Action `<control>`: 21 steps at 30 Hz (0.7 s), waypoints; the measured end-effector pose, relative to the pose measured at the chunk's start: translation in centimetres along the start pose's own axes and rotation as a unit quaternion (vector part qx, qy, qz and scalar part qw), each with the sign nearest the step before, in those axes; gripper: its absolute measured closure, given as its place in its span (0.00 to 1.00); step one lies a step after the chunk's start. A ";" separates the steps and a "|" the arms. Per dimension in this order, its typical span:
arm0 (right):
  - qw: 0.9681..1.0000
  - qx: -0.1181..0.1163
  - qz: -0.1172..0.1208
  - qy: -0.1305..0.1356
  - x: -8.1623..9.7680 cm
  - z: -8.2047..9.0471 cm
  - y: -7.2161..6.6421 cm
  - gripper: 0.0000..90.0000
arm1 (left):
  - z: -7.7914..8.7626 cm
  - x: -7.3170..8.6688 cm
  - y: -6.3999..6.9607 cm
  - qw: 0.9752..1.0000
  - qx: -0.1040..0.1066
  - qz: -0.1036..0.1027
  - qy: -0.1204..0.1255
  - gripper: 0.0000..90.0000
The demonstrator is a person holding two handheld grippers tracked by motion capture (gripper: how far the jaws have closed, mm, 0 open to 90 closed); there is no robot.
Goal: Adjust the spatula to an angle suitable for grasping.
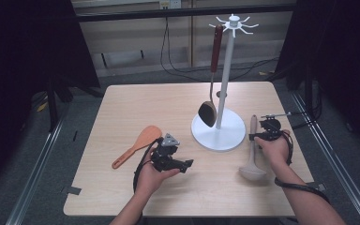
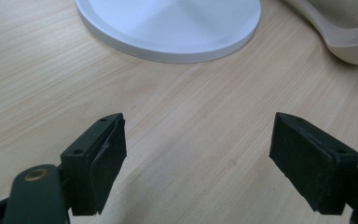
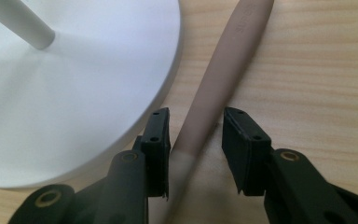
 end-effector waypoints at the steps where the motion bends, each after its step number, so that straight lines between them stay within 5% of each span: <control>1: 1.000 0.008 0.001 -0.010 0.1 -0.1 -0.2 0.69 | 0.1 0.0 0.0 1.000 -0.001 0.002 -0.003 0.21; 10: 0.999 0.032 0.019 -0.036 -0.2 -0.4 -0.7 0.70 | 0.1 0.1 0.1 1.000 -0.003 -0.005 -0.009 0.21; 16: 0.999 0.036 -0.006 -0.037 -0.3 -0.4 -0.6 0.73 | 0.4 0.1 0.1 1.000 -0.004 -0.006 -0.003 0.21; 21: 0.999 0.041 -0.004 -0.031 -0.5 -0.5 -0.4 0.75 | 0.6 0.1 -0.1 1.000 -0.008 -0.004 -0.004 0.21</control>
Point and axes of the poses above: each handheld gripper's, and its own axes: z roughly backward along the jaws, x roughly out of its underside, y roughly to its right, the point moved 3 cm from there along -z, roughly forward along the jaws, and after that the axes turned 1 degree about y, right-handed, at the moved point
